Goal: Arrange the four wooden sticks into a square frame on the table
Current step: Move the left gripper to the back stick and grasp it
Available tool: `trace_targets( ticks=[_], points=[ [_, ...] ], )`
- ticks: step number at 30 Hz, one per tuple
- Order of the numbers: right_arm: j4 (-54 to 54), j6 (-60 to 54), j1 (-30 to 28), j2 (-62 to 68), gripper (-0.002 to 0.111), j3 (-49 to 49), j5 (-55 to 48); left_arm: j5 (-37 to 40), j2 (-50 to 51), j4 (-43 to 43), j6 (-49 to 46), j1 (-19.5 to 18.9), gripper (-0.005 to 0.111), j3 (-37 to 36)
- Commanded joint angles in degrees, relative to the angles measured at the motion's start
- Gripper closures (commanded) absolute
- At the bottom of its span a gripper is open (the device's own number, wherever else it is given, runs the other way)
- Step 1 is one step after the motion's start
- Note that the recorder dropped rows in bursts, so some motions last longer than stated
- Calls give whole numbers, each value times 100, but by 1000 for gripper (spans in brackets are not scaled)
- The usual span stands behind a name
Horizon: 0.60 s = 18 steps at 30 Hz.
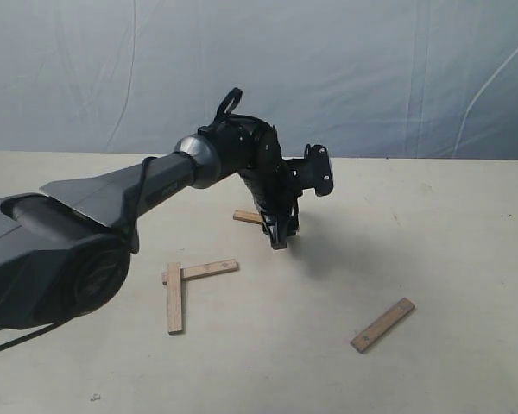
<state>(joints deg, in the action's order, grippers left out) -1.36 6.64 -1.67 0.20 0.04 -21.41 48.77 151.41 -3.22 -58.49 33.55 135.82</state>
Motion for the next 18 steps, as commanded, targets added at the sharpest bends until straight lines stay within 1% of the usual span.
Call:
trace_targets(
  ticks=[1,4,7,9,11,13,15,18],
  points=[
    [0,-22,-47,-20,109,-4,52,10,279,172,87,24,44,-28],
    [0,-22,-47,-20,109,-4,52,74,322,130,87,24,50,-28],
    [0,-22,-47,-20,109,-4,52,308,322,-173,139,24,63,-18],
    [0,-22,-47,-20,109,-4,52,548,322,-186,362,24,69,-25],
    [0,-22,-47,-20,109,-4,52,704,336,-175,558,13,70,-25],
    [0,-22,-47,-20,109,-4,52,668,361,-136,840,-41,66,-25],
    [0,-22,-47,-20,109,-4,52,760,437,-160,864,-81,64,-25],
    [0,-22,-47,-20,109,-4,63,971,609,-160,1141,-95,64,-15]
  ],
)
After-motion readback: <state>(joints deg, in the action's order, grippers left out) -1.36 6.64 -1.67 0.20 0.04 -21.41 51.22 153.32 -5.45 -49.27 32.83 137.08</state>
